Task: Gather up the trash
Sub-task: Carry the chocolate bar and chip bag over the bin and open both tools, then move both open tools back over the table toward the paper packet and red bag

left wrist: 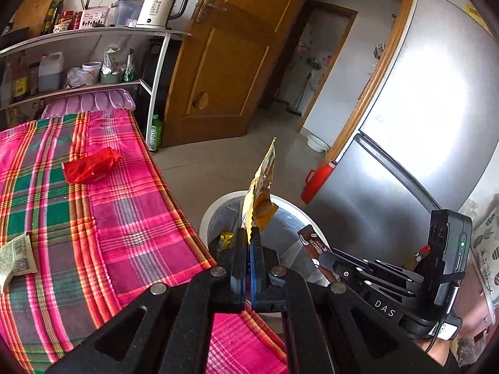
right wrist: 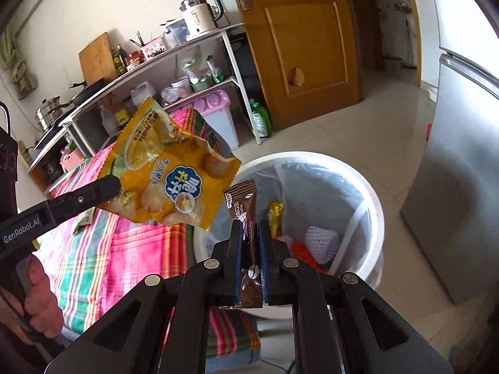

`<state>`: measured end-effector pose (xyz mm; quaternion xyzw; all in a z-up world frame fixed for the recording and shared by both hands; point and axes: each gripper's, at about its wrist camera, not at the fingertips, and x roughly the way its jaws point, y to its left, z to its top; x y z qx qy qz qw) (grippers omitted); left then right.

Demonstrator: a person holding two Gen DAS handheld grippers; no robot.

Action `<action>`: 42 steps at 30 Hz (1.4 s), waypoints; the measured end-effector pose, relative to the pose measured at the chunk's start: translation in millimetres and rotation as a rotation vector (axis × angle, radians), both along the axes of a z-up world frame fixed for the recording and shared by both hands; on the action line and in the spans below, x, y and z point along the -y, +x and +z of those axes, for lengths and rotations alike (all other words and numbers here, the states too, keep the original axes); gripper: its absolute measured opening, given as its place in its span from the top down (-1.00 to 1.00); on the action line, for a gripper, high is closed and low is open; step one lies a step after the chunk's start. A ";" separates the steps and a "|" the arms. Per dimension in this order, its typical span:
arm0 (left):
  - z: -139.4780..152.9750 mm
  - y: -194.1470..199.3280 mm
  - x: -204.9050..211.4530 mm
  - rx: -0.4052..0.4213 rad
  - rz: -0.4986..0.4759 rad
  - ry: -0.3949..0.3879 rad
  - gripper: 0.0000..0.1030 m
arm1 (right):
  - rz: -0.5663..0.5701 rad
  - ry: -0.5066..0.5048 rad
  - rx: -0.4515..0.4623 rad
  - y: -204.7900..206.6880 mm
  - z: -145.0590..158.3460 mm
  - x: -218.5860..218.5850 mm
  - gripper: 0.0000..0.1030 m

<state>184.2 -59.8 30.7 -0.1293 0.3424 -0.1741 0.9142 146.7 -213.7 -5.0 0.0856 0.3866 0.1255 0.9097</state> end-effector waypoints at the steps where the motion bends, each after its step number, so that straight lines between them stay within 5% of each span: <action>1: -3.4 3.1 5.2 -0.008 -0.009 0.004 0.97 | -0.004 0.000 -0.006 1.9 -2.6 2.2 0.80; 12: -34.3 32.3 29.4 -0.093 -0.047 0.031 0.90 | -0.046 0.003 -0.067 25.2 -26.7 19.5 0.74; 17: -41.4 37.2 29.7 -0.116 -0.041 0.018 0.41 | -0.063 0.003 -0.080 29.8 -31.8 23.8 0.41; 42: 1.2 -31.1 -51.9 0.040 0.115 0.035 0.41 | 0.089 0.023 0.042 -8.5 20.7 -39.9 0.41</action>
